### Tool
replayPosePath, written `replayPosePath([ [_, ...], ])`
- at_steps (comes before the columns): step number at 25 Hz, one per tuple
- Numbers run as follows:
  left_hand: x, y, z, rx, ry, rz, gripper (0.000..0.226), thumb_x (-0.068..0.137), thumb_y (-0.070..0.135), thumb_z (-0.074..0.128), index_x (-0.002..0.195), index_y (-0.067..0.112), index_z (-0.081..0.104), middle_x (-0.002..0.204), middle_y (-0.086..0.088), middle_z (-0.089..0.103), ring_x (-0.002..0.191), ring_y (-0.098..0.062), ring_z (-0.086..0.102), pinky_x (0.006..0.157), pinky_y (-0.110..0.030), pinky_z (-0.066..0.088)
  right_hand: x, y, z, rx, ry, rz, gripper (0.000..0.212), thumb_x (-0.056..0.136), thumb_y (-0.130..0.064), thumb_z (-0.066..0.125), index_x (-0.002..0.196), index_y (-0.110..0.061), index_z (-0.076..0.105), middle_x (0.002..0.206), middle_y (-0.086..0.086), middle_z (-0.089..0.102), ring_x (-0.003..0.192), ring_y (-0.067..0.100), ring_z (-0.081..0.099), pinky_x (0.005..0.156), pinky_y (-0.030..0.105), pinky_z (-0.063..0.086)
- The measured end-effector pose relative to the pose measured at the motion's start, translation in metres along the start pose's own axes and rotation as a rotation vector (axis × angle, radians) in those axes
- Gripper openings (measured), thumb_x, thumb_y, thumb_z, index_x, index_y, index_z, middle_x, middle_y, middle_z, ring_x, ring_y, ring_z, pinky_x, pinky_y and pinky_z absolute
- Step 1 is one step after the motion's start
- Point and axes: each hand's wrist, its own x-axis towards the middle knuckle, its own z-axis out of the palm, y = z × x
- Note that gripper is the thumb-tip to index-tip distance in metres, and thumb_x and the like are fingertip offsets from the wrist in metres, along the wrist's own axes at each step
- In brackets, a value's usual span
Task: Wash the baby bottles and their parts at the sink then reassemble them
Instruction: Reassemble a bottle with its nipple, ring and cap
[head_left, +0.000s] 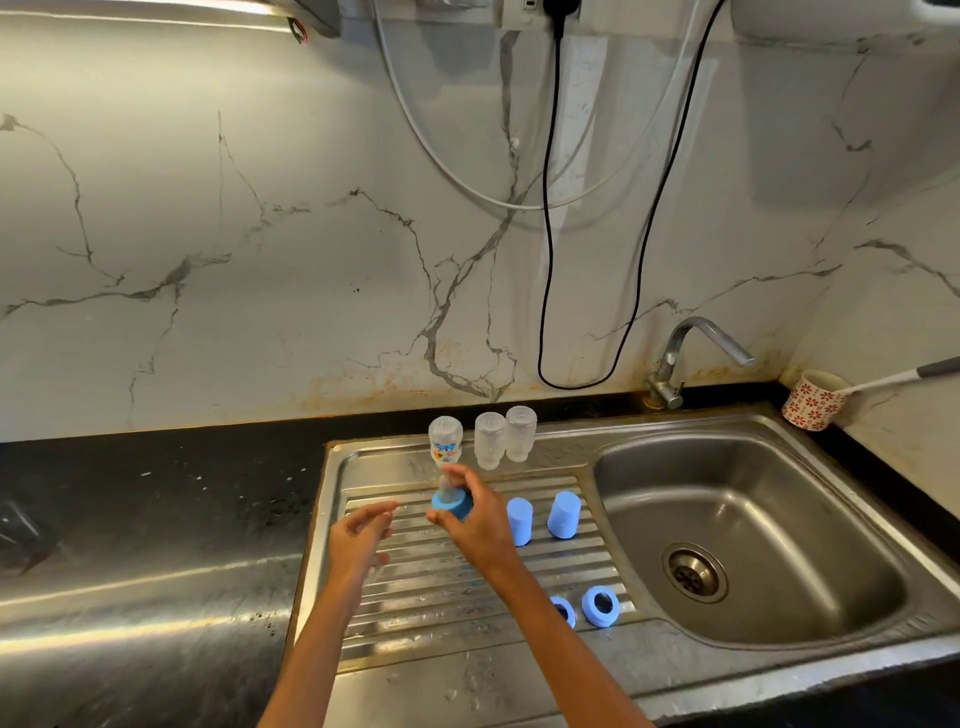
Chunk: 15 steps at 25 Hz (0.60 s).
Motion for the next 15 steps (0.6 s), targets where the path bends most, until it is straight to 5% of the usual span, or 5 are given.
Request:
replayPosePath([
  [7,0.063,0.004,0.019,0.376,0.005,0.084,0.041,0.084,0.027,0.068,0.121,0.011,0.059,0.12,-0.011,0.06,0.101,-0.024,0.058,0.068,-0.034,0.054,0.021,0.023,-0.018,0.054,-0.019,0.089,0.044,0.07,-0.016,0.082,0.099,-0.036,0.056,0.109,0.006,0.063,0.097,0.014,0.057,0.076,0.009,0.043],
  [10,0.099,0.014,0.042,0.713,0.0,0.226,0.055,0.078,0.04,0.073,0.124,0.014,0.057,0.124,-0.01,0.059,0.108,-0.024,0.058,0.086,-0.04,0.053,0.034,0.035,-0.024,0.05,-0.037,0.136,0.039,0.07,-0.012,0.08,0.093,-0.031,0.056,0.104,0.0,0.064,0.096,0.012,0.058,0.077,0.01,0.044],
  [15,0.147,0.033,0.094,1.191,-0.094,0.383,0.079,0.071,0.051,0.074,0.134,0.015,0.045,0.134,-0.011,0.046,0.122,-0.027,0.044,0.095,-0.036,0.041,0.061,0.053,-0.035,0.055,-0.028,0.157,0.033,0.071,-0.01,0.08,0.096,-0.015,0.059,0.095,-0.007,0.063,0.088,-0.006,0.056,0.077,0.006,0.043],
])
